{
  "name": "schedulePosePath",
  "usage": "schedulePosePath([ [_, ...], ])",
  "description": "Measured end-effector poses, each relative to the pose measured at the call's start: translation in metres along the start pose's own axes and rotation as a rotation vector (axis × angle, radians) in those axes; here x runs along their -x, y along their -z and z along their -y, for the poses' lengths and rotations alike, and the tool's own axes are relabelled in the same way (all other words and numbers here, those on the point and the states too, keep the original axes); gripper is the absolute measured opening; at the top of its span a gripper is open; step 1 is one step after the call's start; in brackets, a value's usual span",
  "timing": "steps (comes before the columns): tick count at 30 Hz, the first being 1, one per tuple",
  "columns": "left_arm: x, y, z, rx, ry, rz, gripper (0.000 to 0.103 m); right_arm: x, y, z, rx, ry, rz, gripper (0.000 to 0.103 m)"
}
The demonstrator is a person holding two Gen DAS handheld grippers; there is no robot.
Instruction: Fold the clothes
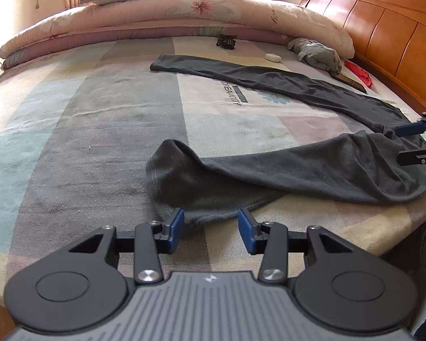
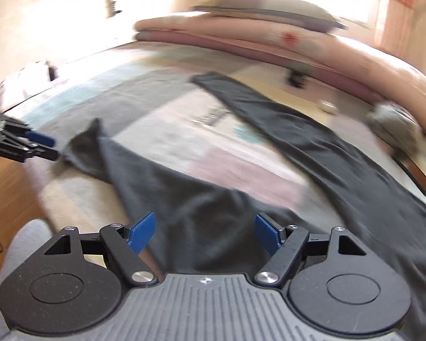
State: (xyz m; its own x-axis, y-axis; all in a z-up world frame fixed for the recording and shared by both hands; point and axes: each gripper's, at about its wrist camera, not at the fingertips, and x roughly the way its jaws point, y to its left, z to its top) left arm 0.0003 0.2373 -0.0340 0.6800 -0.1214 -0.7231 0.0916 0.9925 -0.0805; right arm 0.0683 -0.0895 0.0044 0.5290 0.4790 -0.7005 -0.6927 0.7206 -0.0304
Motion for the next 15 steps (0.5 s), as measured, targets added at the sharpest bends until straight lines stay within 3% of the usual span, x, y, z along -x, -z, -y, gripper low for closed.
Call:
schedulePosePath([
  [4, 0.0, 0.004, -0.006, 0.017, 0.013, -0.015, 0.045, -0.037, -0.035, -0.031, 0.098, -0.117, -0.018, 0.078],
  [8, -0.001, 0.009, -0.013, 0.039, 0.039, -0.03, 0.046, -0.076, -0.066, -0.052, 0.131, -0.198, -0.05, 0.064],
  [15, 0.004, 0.012, -0.019, 0.076, 0.101, -0.008, 0.046, -0.141, -0.109, -0.095, 0.193, -0.314, -0.06, 0.062],
])
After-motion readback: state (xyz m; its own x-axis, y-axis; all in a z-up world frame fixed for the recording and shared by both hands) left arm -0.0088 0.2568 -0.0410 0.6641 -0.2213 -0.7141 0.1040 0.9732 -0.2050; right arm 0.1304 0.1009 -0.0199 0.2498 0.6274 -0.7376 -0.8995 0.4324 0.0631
